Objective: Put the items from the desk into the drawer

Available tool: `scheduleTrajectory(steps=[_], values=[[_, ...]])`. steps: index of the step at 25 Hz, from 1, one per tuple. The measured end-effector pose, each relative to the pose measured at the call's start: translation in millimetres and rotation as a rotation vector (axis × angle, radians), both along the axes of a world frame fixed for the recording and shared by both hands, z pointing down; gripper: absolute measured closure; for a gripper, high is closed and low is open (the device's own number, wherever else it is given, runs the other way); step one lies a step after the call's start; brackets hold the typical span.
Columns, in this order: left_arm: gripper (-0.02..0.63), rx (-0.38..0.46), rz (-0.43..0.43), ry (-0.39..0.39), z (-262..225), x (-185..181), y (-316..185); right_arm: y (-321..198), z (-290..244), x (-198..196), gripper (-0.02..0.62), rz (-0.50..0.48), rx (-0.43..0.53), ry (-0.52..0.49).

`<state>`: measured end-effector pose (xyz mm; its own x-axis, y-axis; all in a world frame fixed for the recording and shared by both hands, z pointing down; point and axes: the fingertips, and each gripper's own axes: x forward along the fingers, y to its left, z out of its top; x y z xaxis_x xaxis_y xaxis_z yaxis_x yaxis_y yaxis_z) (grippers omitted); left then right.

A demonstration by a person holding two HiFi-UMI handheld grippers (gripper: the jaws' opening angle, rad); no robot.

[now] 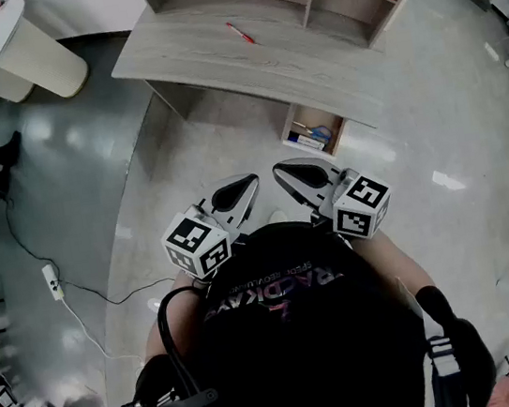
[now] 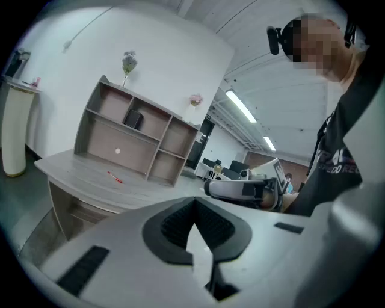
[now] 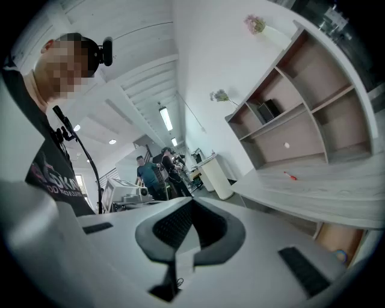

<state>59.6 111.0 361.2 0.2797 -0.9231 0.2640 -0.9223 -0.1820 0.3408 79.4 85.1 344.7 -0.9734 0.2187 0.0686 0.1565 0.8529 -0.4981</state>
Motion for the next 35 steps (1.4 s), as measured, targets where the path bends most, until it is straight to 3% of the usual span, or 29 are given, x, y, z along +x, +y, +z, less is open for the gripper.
scheduleTrajectory(steps=[15,22,35], values=[[0.595,-0.006,-0.005,0.006,2,1,-4,-3,0,1,0.583,-0.013,-0.008,-0.008],[0.595,-0.028,-0.017,-0.037,6,0,-10,-7,0,-1,0.583,-0.025,0.007,-0.006],[0.595,-0.024,-0.050,-0.015,4,-9,-30,-32,-1,-7,0.583,-0.021,0.012,0.002]])
